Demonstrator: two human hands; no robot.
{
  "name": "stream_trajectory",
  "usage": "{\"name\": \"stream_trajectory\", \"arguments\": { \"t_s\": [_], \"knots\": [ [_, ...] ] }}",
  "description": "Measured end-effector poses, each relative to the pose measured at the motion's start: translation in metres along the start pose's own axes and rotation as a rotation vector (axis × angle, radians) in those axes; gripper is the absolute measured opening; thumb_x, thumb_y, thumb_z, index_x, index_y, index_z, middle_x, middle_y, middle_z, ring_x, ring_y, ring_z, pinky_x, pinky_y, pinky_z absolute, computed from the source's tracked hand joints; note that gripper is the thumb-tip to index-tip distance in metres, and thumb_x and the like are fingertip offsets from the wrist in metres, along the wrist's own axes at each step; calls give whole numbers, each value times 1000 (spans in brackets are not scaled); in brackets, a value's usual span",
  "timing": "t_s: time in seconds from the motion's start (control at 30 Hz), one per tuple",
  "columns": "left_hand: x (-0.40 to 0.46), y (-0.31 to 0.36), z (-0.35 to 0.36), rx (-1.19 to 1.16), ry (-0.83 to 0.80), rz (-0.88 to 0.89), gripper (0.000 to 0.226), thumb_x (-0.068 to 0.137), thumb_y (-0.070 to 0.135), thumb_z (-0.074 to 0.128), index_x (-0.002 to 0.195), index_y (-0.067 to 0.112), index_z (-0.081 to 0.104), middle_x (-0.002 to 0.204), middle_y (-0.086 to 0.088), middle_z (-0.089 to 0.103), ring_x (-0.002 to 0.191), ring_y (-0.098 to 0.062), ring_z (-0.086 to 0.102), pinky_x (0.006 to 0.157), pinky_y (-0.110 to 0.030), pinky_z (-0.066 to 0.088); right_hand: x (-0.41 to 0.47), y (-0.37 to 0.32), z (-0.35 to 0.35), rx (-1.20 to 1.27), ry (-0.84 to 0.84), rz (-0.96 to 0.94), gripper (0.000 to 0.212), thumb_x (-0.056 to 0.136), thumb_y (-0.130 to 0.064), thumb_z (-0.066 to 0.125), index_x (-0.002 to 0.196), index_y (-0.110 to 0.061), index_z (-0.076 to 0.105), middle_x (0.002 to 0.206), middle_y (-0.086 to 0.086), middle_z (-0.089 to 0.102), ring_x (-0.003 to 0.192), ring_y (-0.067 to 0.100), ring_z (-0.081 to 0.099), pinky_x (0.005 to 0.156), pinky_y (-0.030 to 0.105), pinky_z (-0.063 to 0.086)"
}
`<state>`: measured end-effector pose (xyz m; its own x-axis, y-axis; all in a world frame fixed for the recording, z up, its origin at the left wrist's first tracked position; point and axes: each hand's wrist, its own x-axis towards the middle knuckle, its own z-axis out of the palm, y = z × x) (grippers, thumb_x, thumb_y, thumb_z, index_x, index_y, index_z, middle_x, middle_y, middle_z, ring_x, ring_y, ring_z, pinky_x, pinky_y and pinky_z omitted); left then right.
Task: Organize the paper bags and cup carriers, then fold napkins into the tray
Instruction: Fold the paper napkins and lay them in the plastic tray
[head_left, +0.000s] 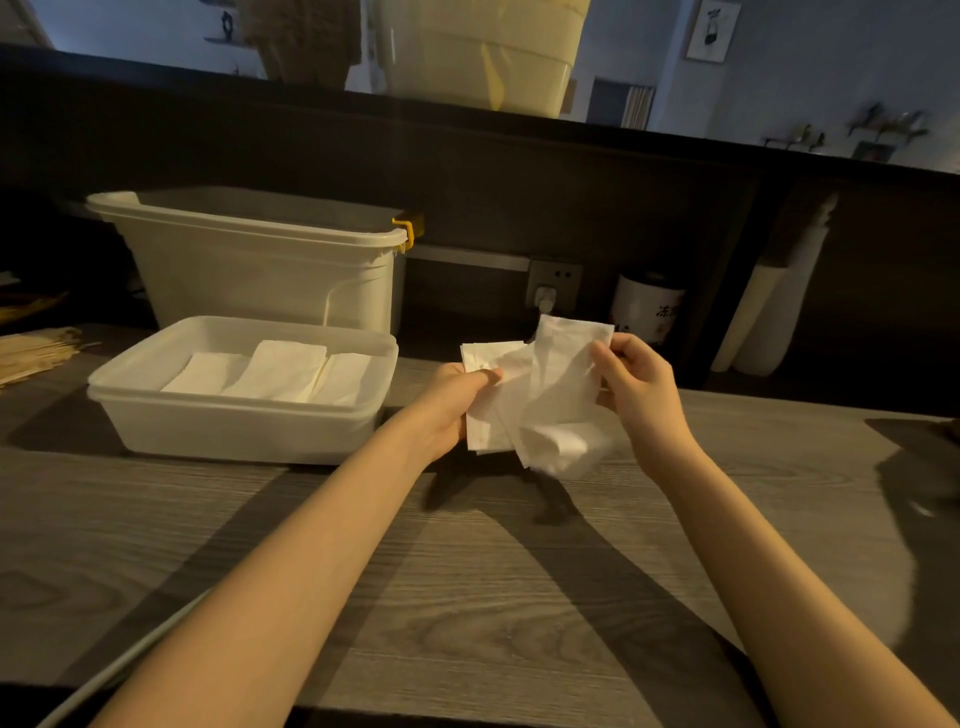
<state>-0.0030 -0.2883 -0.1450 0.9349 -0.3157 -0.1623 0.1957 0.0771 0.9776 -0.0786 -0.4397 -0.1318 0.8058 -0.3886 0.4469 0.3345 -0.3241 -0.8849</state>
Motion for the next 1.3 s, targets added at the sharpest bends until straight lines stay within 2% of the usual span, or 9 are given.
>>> {"name": "stream_trajectory", "arguments": {
  "t_s": [0.07, 0.27, 0.4, 0.6, 0.7, 0.87, 1.03, 1.2, 1.3],
  "knots": [
    [-1, 0, 0, 11, 6, 3, 13, 91, 18, 57, 88, 19, 45, 96, -3, 53, 90, -19, 53, 85, -40, 47, 1, 0, 0, 24, 12, 41, 12, 97, -21, 47, 92, -20, 58, 84, -5, 59, 75, 6, 58, 64, 20, 53],
    [-2, -1, 0, 48, -41, 24, 27, 93, 21, 55, 117, 15, 45, 104, -4, 54, 92, -18, 54, 81, -37, 46, 0, 2, 2, -59, -3, 66, 18, 97, -25, 47, 110, -16, 55, 100, -2, 60, 86, 10, 60, 66, 21, 51],
    [-4, 0, 1, 62, -30, 28, 25, 93, 25, 54, 114, 18, 43, 99, -2, 53, 94, -20, 54, 82, -38, 47, 1, 1, 2, -24, -34, 121, 15, 96, -26, 50, 109, -21, 56, 107, 2, 62, 93, 18, 63, 77, 32, 55],
    [-6, 1, 5, 72, -111, 54, 35, 97, 25, 47, 128, 11, 47, 107, -5, 59, 95, -19, 57, 79, -35, 50, -3, 3, 9, -286, -116, 11, 24, 96, -25, 49, 117, -14, 52, 108, -4, 57, 90, 8, 59, 69, 18, 50],
    [-7, 2, 5, 44, -106, 50, 31, 98, 27, 43, 125, 12, 47, 97, -2, 58, 87, -16, 57, 71, -29, 49, -3, 5, 11, -347, -103, 23, 32, 96, -26, 49, 124, -11, 49, 110, -4, 54, 95, 10, 55, 70, 17, 48],
    [-10, 6, 7, 54, -152, 41, 31, 93, 44, 47, 109, 17, 52, 97, -2, 61, 88, -17, 61, 78, -32, 50, -1, 9, 12, -335, -45, 61, 29, 95, -26, 51, 121, -14, 47, 96, -10, 54, 79, 1, 54, 60, 14, 46],
    [-9, 1, 8, 244, -120, 181, 13, 90, 19, 59, 99, 20, 51, 88, 8, 58, 87, -10, 58, 64, -20, 48, -2, 10, 13, -345, -79, 93, 31, 95, -29, 50, 122, -16, 44, 105, -6, 53, 84, 4, 54, 58, 14, 45],
    [-3, 5, 0, 55, 50, 141, 23, 90, 17, 58, 112, 12, 52, 103, -2, 61, 90, -15, 59, 70, -29, 51, -3, 9, 6, -317, -265, 353, 52, 94, -52, 40, 134, -19, 36, 122, 2, 50, 98, 15, 54, 75, 27, 47],
    [5, 7, -8, -46, 135, 104, 28, 90, 18, 60, 116, 11, 53, 109, -5, 63, 93, -20, 62, 78, -37, 54, -3, 8, 1, -258, -417, 537, 61, 95, -51, 38, 144, -16, 28, 134, 6, 44, 106, 20, 51, 81, 30, 48]
  ]
}}
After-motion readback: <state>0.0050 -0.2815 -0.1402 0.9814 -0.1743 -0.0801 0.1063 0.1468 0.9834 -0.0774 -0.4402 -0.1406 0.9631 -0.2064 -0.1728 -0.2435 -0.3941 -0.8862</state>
